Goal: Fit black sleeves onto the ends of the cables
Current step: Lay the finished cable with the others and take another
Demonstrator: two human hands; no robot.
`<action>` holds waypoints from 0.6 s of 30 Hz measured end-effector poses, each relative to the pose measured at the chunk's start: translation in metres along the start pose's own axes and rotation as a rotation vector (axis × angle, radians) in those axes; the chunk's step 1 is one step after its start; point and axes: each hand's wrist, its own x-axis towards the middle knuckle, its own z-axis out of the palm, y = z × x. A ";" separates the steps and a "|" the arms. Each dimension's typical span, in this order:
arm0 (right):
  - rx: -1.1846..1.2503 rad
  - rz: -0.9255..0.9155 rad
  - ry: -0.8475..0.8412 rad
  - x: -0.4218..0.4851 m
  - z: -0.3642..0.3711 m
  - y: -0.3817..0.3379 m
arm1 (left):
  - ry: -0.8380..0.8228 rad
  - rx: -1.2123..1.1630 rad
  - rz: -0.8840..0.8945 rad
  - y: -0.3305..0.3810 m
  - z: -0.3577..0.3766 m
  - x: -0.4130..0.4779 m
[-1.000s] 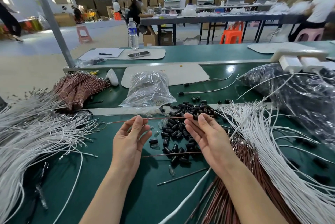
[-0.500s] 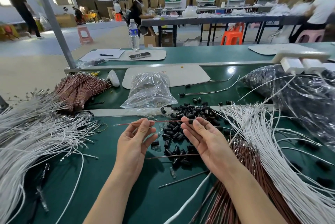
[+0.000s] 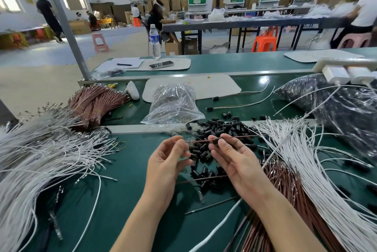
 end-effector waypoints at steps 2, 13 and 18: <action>-0.001 0.000 -0.009 0.000 -0.001 0.000 | 0.014 -0.026 -0.014 0.000 -0.002 0.000; -0.050 -0.052 -0.057 0.000 -0.001 -0.003 | -0.148 0.312 0.073 -0.005 0.009 -0.014; 0.092 -0.234 0.000 0.000 -0.022 -0.040 | -0.126 0.580 0.210 -0.007 0.001 -0.015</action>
